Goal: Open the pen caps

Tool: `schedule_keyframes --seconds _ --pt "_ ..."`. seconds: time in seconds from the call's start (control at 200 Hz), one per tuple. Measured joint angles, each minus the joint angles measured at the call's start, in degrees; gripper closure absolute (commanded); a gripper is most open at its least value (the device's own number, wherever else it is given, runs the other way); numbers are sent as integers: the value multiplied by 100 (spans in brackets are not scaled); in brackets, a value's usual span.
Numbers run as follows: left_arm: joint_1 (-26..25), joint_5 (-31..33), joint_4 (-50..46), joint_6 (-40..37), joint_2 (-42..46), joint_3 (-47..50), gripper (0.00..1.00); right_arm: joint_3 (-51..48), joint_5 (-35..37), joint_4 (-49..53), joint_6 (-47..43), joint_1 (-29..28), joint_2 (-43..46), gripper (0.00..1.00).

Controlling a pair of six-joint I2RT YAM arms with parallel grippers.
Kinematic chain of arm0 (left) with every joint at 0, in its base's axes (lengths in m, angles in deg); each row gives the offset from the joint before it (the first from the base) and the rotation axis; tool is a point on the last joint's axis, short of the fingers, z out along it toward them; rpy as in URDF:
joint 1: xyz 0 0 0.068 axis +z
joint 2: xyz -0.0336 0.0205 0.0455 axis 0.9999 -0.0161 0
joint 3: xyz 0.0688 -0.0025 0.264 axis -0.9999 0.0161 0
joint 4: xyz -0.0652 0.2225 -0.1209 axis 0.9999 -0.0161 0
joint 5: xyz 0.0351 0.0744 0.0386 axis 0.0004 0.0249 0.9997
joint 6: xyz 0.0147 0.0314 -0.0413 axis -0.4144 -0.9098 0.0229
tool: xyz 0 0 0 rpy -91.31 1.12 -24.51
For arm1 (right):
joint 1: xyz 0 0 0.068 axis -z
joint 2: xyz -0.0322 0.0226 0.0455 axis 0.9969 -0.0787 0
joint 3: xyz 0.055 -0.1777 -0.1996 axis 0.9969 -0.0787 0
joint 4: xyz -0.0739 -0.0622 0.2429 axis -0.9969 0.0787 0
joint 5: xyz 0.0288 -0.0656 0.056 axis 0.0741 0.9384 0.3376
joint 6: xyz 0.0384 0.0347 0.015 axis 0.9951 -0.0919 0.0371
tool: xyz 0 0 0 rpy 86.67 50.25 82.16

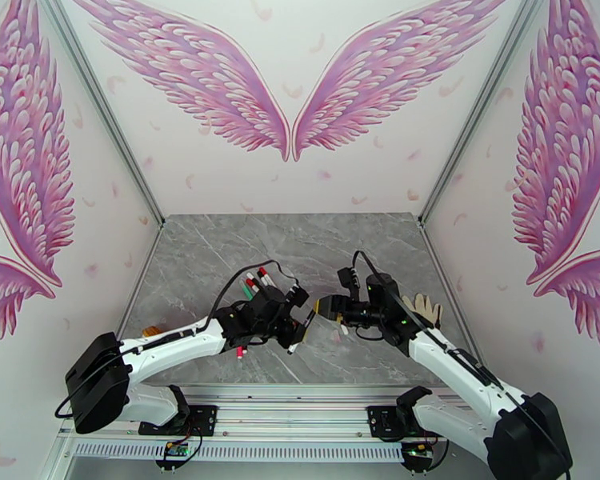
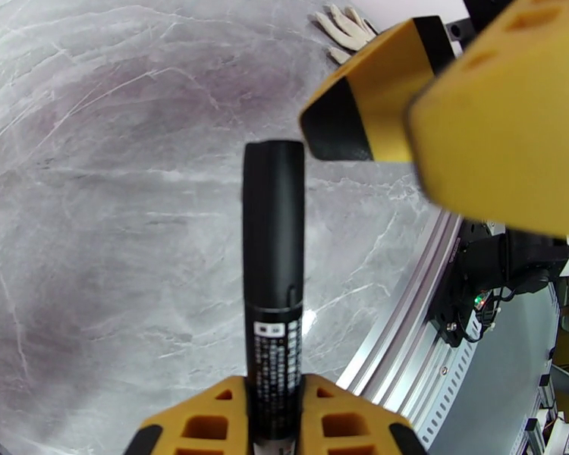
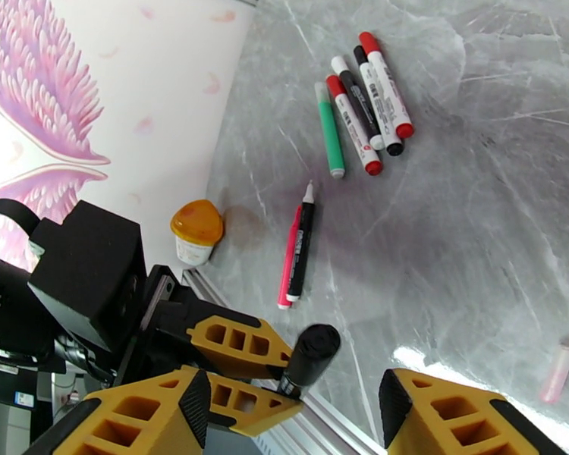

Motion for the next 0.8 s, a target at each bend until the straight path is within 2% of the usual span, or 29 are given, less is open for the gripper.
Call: schedule_keyframes --seconds 0.18,0.8 --pt "-24 -9 72 0 -11 -33 82 122 0 -9 2 -42 -177 42" --pt "-199 -63 365 52 -127 -37 83 142 22 -190 66 -293 -527 64"
